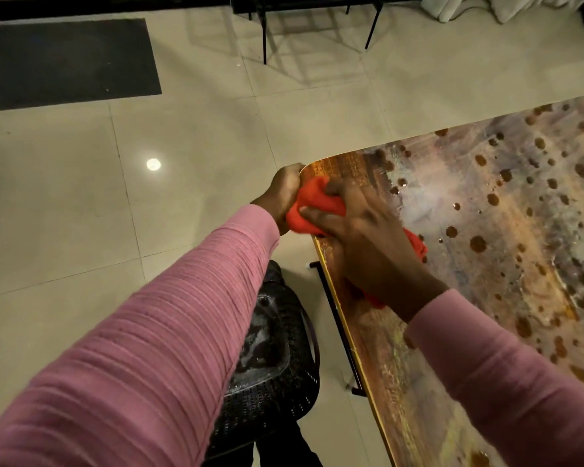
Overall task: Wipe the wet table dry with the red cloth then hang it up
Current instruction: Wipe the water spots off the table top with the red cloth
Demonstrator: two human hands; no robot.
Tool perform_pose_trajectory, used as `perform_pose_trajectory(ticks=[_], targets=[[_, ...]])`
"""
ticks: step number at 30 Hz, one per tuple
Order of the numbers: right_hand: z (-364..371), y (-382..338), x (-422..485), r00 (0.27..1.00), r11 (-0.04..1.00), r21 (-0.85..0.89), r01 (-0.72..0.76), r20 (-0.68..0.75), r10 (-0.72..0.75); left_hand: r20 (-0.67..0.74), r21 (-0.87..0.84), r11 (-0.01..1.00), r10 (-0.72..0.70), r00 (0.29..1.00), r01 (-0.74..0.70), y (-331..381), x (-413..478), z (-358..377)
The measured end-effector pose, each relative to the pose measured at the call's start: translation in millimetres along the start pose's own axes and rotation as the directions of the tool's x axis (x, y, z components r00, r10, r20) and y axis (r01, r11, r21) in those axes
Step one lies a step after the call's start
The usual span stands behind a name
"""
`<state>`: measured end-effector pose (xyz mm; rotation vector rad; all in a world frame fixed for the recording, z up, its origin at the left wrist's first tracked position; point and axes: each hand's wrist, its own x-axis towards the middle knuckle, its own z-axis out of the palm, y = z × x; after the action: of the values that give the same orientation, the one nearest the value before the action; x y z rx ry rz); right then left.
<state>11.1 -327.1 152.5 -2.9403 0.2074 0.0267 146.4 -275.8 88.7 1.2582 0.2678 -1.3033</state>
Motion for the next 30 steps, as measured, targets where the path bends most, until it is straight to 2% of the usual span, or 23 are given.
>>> perform_pose_trajectory(ticks=[3,5,9,13,17,20,23,25,28,30], targets=[[-1.7,8.9,-17.8,0.984,0.988,-0.022,0.152,0.099,-0.15,-0.055,0.026,0.998,0.058,0.997,-0.056,1.2,6.6,1.8],[-2.2,13.3,-12.5,0.988,0.991,-0.009,0.135,0.077,-0.134,-0.037,0.015,0.999,0.045,0.998,-0.044,2.8,4.3,2.1],[0.6,12.1,16.8,0.995,0.995,0.003,0.098,-0.018,-0.098,0.105,-0.037,0.999,-0.005,0.994,0.008,-2.7,1.4,-8.7],[0.3,13.0,24.2,0.998,0.997,0.031,0.068,-0.021,-0.067,0.128,-0.077,0.993,-0.078,0.989,0.089,-4.5,0.6,-13.1],[-0.5,10.4,30.5,0.998,0.995,0.093,-0.027,-0.048,0.031,0.141,-0.214,0.963,-0.136,0.981,0.164,-6.8,-1.4,-11.4],[-0.7,7.8,35.1,0.997,0.993,0.097,-0.06,-0.051,0.065,0.145,-0.314,0.936,-0.121,0.982,0.162,-10.4,0.8,-11.1],[-1.3,8.8,21.5,1.0,0.998,0.062,0.005,-0.013,-0.004,0.205,-0.276,0.956,-0.042,0.978,0.099,-13.4,-5.3,-8.4],[-1.4,11.0,-2.3,0.996,0.996,0.048,0.078,0.029,-0.079,0.151,-0.223,0.975,0.033,0.988,0.001,-15.2,-8.7,-2.9],[-2.7,11.4,-40.2,0.986,0.989,0.054,0.137,0.087,-0.141,-0.093,-0.132,0.986,0.093,0.991,-0.105,-15.8,-5.3,7.5],[-5.0,10.9,-45.8,0.984,0.989,0.053,0.139,0.107,-0.144,-0.177,-0.043,0.991,0.12,0.977,-0.129,-17.2,-4.5,10.5]])
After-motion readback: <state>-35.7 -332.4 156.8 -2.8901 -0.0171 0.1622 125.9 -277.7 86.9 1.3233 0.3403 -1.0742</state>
